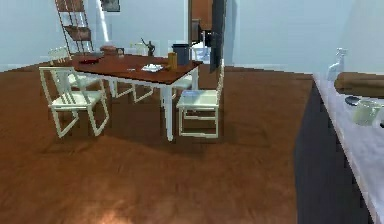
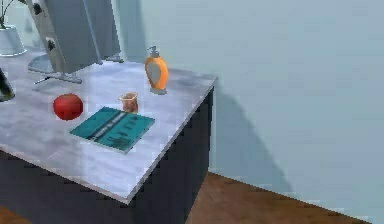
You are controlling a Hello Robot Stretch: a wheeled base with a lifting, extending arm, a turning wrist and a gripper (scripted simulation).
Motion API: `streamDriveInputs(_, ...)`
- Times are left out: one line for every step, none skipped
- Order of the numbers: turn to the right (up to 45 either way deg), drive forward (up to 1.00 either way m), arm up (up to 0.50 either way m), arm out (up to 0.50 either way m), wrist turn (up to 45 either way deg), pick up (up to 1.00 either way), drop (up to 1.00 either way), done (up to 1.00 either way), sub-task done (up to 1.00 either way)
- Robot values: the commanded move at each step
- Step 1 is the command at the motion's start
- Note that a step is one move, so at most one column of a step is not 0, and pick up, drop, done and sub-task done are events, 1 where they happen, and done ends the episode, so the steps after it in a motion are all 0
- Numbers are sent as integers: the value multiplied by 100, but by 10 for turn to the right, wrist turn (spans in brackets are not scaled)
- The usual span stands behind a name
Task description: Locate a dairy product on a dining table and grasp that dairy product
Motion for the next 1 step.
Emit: streamDriveInputs(-30, 0, 0, 0, 0, 0, 0, 0, 0)
